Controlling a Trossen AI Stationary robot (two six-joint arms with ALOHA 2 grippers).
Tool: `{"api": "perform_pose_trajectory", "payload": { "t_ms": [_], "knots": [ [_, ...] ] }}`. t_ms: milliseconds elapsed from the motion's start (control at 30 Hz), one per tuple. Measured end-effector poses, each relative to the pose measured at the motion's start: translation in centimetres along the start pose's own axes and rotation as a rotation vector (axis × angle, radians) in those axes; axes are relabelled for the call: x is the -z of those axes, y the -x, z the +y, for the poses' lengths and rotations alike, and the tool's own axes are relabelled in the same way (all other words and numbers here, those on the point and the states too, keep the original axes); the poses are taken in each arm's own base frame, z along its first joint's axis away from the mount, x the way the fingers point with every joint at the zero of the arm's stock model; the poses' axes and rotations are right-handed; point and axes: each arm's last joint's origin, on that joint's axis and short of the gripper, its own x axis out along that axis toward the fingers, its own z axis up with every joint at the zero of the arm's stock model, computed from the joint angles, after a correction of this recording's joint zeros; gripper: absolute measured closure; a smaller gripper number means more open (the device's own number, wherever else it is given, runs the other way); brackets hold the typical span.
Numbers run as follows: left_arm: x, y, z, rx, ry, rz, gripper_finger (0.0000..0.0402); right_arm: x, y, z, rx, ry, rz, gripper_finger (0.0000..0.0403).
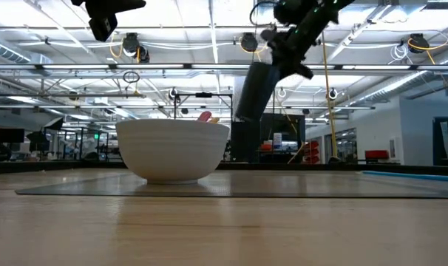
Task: Pick & Place Utensil
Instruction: Put the black cup on the light brown mat to the right of the white bowl
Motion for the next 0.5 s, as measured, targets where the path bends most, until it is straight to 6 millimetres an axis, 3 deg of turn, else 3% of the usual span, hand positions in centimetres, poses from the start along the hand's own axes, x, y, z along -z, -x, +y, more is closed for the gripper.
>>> {"api": "perform_pose_trajectory", "payload": {
  "t_ms": [267,500],
  "knots": [
    [0.0,0.0,0.0,-0.001,-0.023,0.001,0.0289,2.2,5.8,2.1,0.017,0.013,-0.015,0.0402],
    [-0.3,0.0,-0.1,0.011,-0.03,-0.027,0.0289,4.6,9.2,4.7,-0.003,0.004,-0.031,0.0403]
  ]
}}
